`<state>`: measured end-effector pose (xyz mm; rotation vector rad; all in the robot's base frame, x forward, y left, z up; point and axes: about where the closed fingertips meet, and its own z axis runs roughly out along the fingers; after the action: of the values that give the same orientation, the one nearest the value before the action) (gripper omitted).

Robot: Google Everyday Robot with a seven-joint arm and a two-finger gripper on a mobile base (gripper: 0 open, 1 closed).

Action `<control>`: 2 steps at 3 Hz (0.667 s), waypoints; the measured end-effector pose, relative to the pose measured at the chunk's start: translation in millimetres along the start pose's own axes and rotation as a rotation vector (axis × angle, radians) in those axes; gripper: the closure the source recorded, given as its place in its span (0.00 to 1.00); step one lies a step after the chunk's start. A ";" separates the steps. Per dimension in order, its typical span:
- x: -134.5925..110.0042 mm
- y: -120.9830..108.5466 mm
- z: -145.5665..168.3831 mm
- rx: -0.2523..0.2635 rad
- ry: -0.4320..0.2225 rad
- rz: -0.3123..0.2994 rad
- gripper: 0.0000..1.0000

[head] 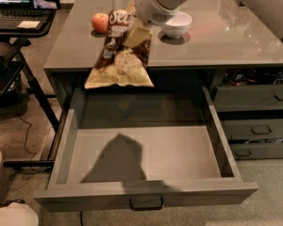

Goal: Pick brown chip bag from top drawer and place on counter

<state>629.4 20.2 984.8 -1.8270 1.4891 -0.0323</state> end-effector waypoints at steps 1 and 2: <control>-17.7 -29.7 26.7 0.050 -0.072 0.054 1.00; -15.9 -55.9 58.2 0.086 -0.153 0.159 1.00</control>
Offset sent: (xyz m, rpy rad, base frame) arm 0.1178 0.0601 -0.0147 0.3900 0.0563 -0.1256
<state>697.5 66.1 982.0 -1.6017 1.4966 0.1166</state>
